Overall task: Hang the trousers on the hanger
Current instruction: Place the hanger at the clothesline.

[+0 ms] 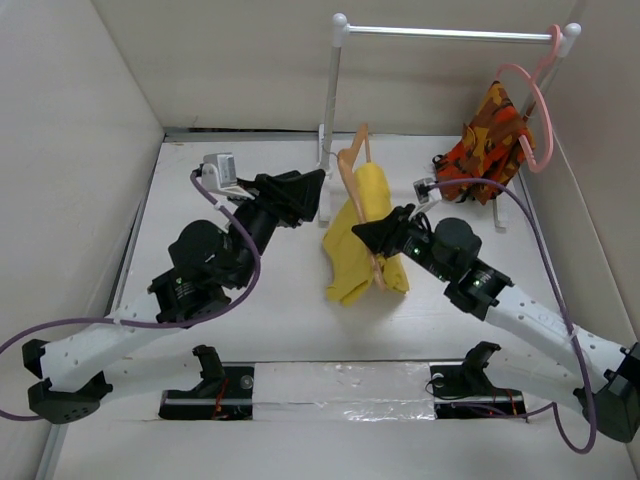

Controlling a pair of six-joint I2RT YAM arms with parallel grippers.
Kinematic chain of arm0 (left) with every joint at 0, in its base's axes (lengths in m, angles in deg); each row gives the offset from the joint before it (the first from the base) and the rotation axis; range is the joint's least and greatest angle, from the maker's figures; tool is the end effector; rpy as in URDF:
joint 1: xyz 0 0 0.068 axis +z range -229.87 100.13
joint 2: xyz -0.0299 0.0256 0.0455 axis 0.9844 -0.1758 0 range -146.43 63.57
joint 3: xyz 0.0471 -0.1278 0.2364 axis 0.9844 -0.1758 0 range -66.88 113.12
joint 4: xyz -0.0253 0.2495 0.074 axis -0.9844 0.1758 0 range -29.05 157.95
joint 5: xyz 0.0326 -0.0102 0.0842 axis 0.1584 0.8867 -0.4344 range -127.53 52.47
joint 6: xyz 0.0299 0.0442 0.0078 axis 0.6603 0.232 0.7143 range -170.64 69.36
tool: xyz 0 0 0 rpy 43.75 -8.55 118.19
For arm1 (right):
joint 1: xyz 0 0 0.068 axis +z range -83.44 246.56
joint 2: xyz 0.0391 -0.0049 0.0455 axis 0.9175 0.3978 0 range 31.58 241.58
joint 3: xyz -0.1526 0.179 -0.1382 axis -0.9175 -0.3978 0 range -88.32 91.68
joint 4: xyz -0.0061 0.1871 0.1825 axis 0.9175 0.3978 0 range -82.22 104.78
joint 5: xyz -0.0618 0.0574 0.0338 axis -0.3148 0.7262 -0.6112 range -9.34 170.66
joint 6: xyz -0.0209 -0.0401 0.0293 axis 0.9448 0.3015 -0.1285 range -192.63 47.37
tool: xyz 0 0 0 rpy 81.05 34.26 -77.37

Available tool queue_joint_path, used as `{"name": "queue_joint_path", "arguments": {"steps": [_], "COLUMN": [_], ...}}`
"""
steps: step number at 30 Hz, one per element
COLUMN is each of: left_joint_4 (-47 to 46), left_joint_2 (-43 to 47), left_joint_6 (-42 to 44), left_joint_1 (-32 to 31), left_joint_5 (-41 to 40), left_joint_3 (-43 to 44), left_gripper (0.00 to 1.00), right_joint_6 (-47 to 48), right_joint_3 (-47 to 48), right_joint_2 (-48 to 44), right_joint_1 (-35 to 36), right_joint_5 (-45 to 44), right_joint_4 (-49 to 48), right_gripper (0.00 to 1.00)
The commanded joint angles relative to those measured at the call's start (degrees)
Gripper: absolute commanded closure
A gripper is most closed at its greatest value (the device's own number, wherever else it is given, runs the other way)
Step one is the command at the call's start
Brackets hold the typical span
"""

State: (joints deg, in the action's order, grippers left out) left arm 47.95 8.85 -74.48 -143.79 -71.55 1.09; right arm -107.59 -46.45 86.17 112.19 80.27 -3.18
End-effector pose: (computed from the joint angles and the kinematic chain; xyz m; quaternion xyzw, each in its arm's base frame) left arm 0.0992 -0.1574 0.4892 -0.0604 0.5596 -0.4515 0.6923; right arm 0.1601 0.1635 0.3299 -0.0644 0.7150 0.4483 0.5326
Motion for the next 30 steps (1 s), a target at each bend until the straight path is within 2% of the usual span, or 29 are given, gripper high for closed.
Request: {"name": "queue_joint_path", "arguments": {"steps": [1,12,15,19,21,30], "left_joint_4": [-4.31,-2.74,-1.16,-7.29,-7.22,-4.25], "left_joint_2": [3.47,7.00,5.68,6.55,6.64,5.33], "left_joint_6": [-0.33,-1.91,-3.84,-6.57,-7.36,-7.63], "left_joint_1": [-0.24,-0.24,-0.24,-0.24,-0.24,-0.24], "left_joint_5": [0.01,-1.05,-0.96,0.79,0.97,-0.69], "left_joint_3": [-5.20,-9.86,-11.35,-18.21,-19.53,-19.02], "left_gripper": [0.43,0.45,0.46,0.50,0.50,0.50], "right_joint_6": [1.39,-5.38,-6.00,-5.04,-3.01,-5.03], "right_joint_3": [8.66,14.72,20.33,26.41,28.70,36.79], "right_joint_2": [-2.03,1.22,3.94,7.89,10.44,19.49], "right_joint_1": [-4.31,-16.00,-19.43,-22.94,-24.79,-34.36], "right_joint_5": [3.71,13.47,14.62,15.06,13.92,18.57], "right_joint_4": [-10.48,-17.77,-16.47,-12.44,-10.32,-9.70], "right_gripper": [1.00,1.00,1.00,1.00,1.00,1.00]}}
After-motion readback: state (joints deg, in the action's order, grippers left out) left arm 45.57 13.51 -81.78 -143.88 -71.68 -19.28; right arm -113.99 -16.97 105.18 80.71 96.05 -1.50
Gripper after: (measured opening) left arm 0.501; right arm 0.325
